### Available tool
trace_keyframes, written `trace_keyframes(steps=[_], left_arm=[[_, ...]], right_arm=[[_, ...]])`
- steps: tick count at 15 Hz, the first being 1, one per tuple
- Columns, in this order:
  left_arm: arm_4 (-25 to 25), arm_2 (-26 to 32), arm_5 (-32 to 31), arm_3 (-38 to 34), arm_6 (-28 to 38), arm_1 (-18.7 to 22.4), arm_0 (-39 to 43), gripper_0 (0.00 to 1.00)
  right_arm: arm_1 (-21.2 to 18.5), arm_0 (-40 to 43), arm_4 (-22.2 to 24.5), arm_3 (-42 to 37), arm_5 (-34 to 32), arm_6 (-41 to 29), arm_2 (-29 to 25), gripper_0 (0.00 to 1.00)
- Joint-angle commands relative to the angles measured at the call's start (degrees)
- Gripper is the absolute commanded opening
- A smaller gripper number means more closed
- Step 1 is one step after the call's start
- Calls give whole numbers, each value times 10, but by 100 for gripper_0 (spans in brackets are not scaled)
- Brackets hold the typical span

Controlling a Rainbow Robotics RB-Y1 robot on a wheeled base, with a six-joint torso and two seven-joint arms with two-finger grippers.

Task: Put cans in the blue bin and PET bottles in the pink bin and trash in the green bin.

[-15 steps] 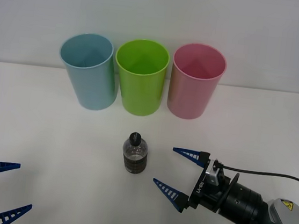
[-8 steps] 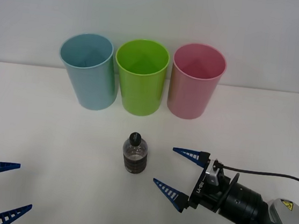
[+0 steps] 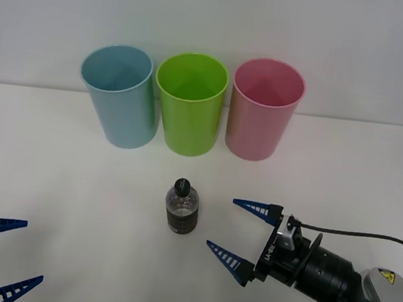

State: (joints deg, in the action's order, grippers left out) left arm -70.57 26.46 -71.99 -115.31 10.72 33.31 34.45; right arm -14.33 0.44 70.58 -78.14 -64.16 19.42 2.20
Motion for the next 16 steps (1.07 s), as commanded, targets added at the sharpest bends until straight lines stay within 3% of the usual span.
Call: trace_keyframes(steps=[1,16], left_arm=[[0,0,0,0,0,0,0,100],[0,0,0,0,0,0,0,100]], right_arm=[[0,0,0,0,0,0,0,100],[8,12,-18,14,0,20,4,100]])
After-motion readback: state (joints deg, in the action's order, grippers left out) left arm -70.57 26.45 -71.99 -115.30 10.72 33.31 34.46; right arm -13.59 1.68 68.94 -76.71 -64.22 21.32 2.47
